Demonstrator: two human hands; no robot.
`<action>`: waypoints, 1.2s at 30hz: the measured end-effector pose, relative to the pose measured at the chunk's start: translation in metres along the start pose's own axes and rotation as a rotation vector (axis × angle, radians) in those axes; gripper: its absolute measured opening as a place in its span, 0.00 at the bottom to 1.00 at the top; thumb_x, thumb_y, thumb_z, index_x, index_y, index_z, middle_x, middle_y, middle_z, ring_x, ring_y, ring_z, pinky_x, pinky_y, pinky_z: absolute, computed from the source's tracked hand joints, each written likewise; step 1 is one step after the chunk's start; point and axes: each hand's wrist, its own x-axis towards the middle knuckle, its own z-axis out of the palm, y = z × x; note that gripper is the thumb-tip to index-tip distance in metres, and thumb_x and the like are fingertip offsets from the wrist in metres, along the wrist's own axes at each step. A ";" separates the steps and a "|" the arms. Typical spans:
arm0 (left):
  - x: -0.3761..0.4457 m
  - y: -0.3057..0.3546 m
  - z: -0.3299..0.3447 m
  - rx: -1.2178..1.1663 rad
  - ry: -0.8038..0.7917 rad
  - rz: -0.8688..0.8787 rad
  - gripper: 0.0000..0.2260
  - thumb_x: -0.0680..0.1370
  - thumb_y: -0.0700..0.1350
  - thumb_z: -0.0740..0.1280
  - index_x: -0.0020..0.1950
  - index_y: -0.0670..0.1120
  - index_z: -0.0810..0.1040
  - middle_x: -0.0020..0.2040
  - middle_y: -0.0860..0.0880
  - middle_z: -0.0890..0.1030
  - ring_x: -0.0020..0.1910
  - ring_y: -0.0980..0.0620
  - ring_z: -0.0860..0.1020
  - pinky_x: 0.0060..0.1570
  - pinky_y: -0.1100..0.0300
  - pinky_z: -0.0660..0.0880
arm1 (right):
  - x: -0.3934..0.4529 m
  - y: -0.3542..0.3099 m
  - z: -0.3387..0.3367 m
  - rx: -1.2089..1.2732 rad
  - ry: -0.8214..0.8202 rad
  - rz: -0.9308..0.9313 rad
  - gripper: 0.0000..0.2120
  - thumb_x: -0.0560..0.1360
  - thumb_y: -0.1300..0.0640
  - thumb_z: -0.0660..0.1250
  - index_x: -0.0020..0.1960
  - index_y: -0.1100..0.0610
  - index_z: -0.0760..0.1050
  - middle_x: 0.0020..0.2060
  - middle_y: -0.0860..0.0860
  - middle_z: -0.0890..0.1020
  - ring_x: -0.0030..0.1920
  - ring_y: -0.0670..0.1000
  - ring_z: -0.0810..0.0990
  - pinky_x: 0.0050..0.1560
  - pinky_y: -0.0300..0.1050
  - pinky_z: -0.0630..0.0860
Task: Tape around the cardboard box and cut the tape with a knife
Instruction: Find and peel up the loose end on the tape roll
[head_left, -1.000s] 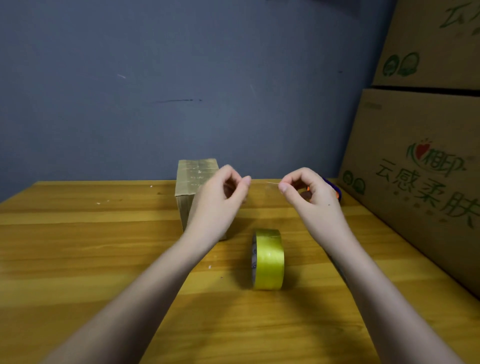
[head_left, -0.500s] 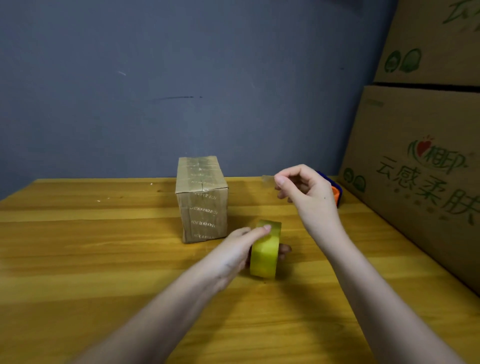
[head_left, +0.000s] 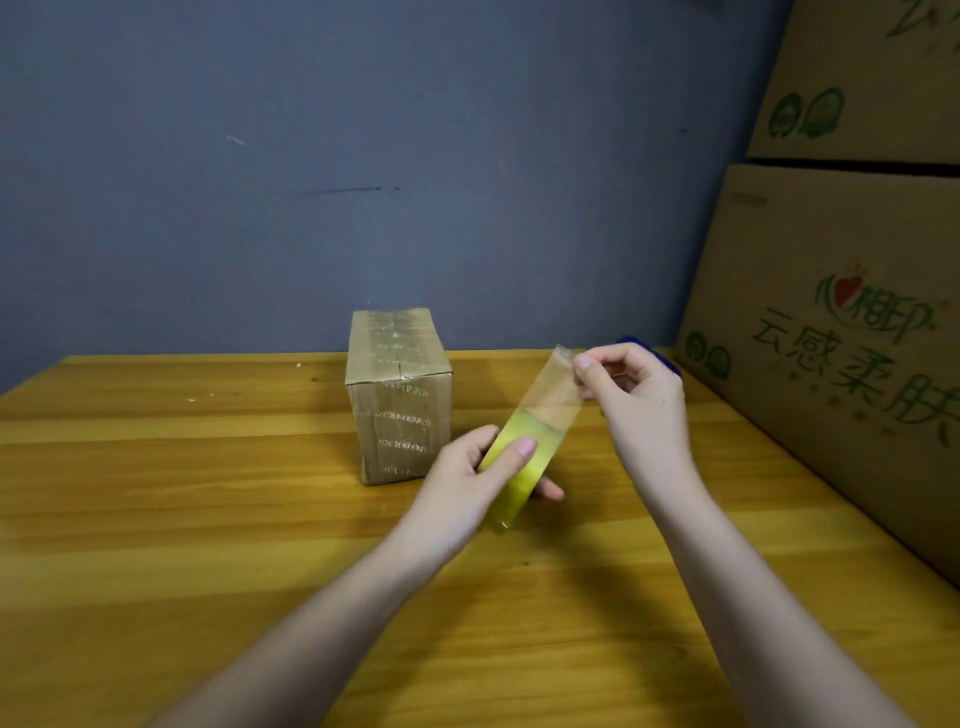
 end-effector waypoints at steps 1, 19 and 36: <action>-0.001 0.000 -0.002 0.018 -0.012 0.031 0.09 0.79 0.47 0.61 0.50 0.42 0.77 0.35 0.46 0.85 0.36 0.57 0.80 0.37 0.66 0.73 | 0.000 0.002 0.001 0.002 -0.019 0.017 0.04 0.74 0.60 0.68 0.44 0.60 0.80 0.37 0.50 0.82 0.37 0.46 0.81 0.41 0.40 0.79; -0.004 0.005 -0.012 0.086 -0.113 0.183 0.09 0.78 0.43 0.62 0.55 0.43 0.78 0.43 0.44 0.85 0.46 0.55 0.82 0.47 0.69 0.73 | -0.007 0.030 0.013 0.345 -0.461 0.600 0.08 0.74 0.53 0.65 0.49 0.56 0.79 0.40 0.54 0.78 0.41 0.52 0.77 0.42 0.47 0.75; 0.018 0.001 0.001 0.784 -0.054 0.102 0.38 0.70 0.43 0.70 0.74 0.42 0.52 0.73 0.44 0.64 0.71 0.45 0.65 0.65 0.56 0.65 | -0.030 0.002 0.039 -0.298 -0.357 -0.022 0.23 0.78 0.41 0.52 0.69 0.49 0.68 0.61 0.40 0.71 0.63 0.39 0.65 0.63 0.38 0.61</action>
